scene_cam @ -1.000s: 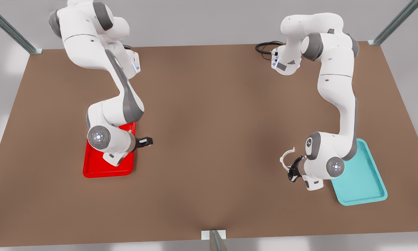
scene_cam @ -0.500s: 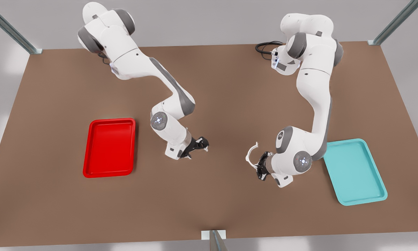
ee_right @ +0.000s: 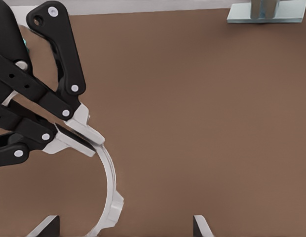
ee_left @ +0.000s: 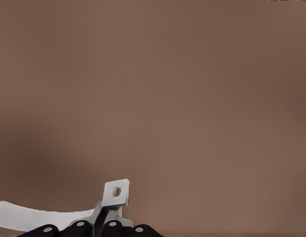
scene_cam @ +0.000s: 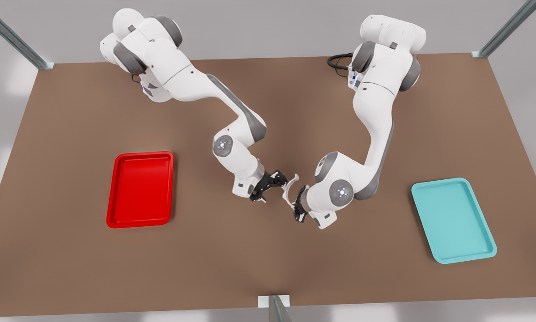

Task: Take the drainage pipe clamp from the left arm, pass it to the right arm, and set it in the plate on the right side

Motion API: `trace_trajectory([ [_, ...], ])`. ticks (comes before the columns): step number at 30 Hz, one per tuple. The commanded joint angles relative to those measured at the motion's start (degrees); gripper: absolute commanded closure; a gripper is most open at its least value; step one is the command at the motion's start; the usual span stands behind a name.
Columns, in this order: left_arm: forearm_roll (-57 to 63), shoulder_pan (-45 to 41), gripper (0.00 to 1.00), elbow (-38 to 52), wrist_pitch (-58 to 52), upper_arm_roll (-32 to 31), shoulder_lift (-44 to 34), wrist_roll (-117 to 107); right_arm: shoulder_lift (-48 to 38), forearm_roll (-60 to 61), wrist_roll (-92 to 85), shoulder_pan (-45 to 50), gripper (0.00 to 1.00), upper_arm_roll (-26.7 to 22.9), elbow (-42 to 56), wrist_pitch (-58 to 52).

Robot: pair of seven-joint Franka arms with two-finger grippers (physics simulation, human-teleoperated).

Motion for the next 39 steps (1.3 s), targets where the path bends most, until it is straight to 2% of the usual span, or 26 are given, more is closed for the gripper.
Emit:
trace_trajectory([
  [1, 0.00, -0.02, 0.79, 0.05, 0.33, -0.01, -0.09, -10.13, 0.94, 0.09, -0.57, 0.41, 0.00, 0.04, 0.69, 1.91],
  [13, -0.08, -0.37, 0.79, 0.49, 0.16, -0.01, -0.18, -11.71, 9.73, 0.27, 0.22, 1.81, 0.00, 0.66, 10.01, 2.00],
  [22, -0.35, -0.37, 0.79, 0.92, -0.11, 0.16, -0.18, -11.88, 11.66, -0.08, -0.66, 1.81, 0.01, 0.66, 10.01, 3.05],
  [23, -0.35, -0.37, 0.79, 0.92, -0.11, 0.16, -0.18, -12.06, 11.66, -0.08, -0.84, 1.81, 0.16, 0.66, 10.09, 3.14],
  [24, -0.35, -0.37, 0.79, 0.92, -0.11, 0.16, -0.18, -12.24, 11.75, 0.00, -2.42, 1.73, 0.57, 0.66, 10.27, 3.14],
  [25, -0.35, -0.37, 0.79, 0.92, -0.02, 0.16, -0.18, -12.24, 11.75, 0.00, -2.42, 1.73, 0.79, 0.66, 10.27, 3.05],
  [29, -0.79, -0.20, 0.79, 0.92, 0.07, 0.25, -0.35, -12.23, 11.57, 0.27, -2.33, 1.64, 0.79, 0.66, 11.33, 2.97],
  [30, -0.79, -0.02, 0.00, 0.92, -0.11, 0.42, -0.35, -13.02, 11.57, 0.36, -2.25, 1.55, 0.79, 0.66, 11.94, 2.79],
  [39, -4.83, 0.24, 0.00, 1.98, -1.43, 0.95, -1.32, -13.20, 11.66, 0.44, -2.16, 1.55, 0.79, 0.66, 12.47, 2.70],
])
